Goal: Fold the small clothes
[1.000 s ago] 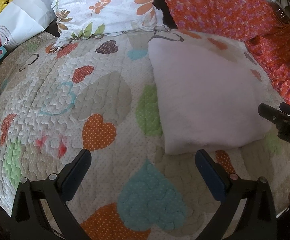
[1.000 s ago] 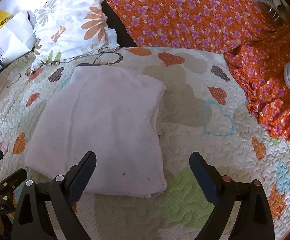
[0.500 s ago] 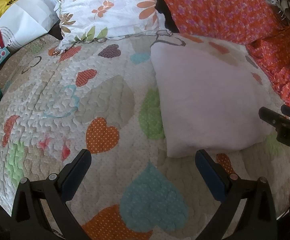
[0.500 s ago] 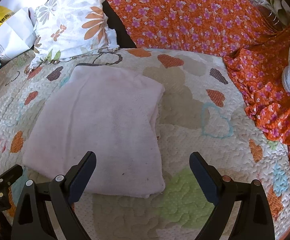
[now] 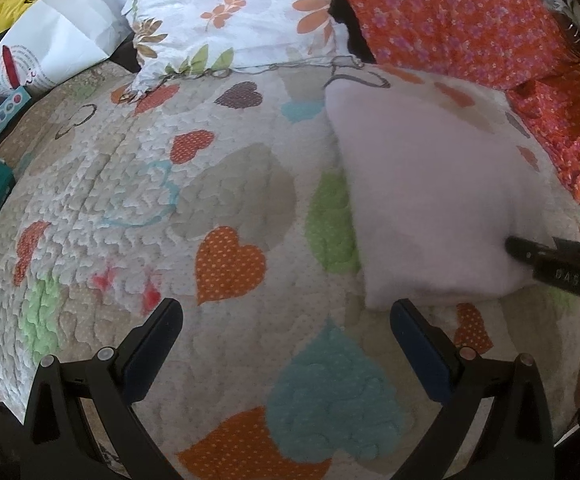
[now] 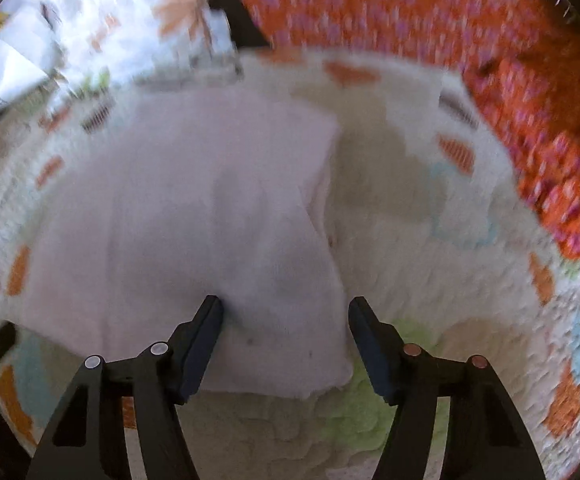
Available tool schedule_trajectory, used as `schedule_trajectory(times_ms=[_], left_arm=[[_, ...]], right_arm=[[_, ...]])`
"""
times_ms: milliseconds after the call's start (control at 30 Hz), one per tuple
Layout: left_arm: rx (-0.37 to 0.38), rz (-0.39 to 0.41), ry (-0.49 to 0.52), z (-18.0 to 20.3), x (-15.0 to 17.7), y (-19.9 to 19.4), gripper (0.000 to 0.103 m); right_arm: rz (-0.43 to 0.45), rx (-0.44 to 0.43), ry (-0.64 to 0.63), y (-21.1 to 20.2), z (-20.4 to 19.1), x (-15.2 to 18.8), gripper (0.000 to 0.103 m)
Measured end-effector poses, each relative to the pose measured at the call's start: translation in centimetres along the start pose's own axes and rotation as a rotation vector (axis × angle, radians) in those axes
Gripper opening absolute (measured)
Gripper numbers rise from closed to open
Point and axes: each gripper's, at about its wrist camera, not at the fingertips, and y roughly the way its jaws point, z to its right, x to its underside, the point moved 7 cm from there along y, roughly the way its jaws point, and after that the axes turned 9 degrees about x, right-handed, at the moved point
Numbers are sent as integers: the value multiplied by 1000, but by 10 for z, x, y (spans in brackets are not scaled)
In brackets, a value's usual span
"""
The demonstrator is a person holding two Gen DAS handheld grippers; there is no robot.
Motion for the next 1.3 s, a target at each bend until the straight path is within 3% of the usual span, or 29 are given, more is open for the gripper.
schedule_trajectory(times_ms=[100, 200, 267, 333, 433, 600, 667, 733, 800, 833, 900, 1033, 1100, 1167, 1233, 1300], left_arm=[[-7, 5, -10, -6, 1, -2, 103], [-15, 6, -23, -14, 2, -4, 103], [-19, 5, -37, -19, 2, -4, 103], [-26, 4, -45, -23, 3, -4, 103], [-40, 1, -39, -26, 6, -4, 103], [-58, -3, -38, -34, 12, -6, 103], [-55, -4, -50, -38, 13, -8, 103], [-54, 0, -63, -43, 13, -10, 103], [-54, 2, -74, -46, 12, -11, 103], [-55, 2, -76, -46, 11, -11, 103], [-59, -1, -74, -46, 11, -11, 103], [-53, 2, -74, -45, 10, -10, 103], [-56, 0, -66, -42, 10, -8, 103], [-53, -8, -63, -38, 9, -5, 103], [-51, -16, -58, -34, 8, -2, 103], [-51, -17, -52, -30, 6, 0, 103]], right_arm=[[-13, -6, 65, -2, 11, -2, 72], [108, 18, 87, -27, 13, -13, 72], [199, -44, 68, -48, -4, -26, 69], [231, -122, 40, -58, -26, -32, 61], [228, -213, -46, -60, -77, -35, 56], [141, -173, -229, -28, -145, -22, 57], [168, -187, -204, -36, -145, -24, 57], [196, -269, -134, -48, -137, -31, 57], [230, -255, -97, -53, -128, -37, 57], [219, -239, -101, -48, -128, -37, 58], [102, -234, -135, -21, -134, -29, 62], [189, -243, -112, -43, -125, -54, 62], [260, -201, -97, -53, -116, -76, 69], [272, -183, -74, -44, -111, -93, 69], [226, -174, -53, -15, -110, -109, 69], [107, -181, -59, 27, -114, -109, 75]])
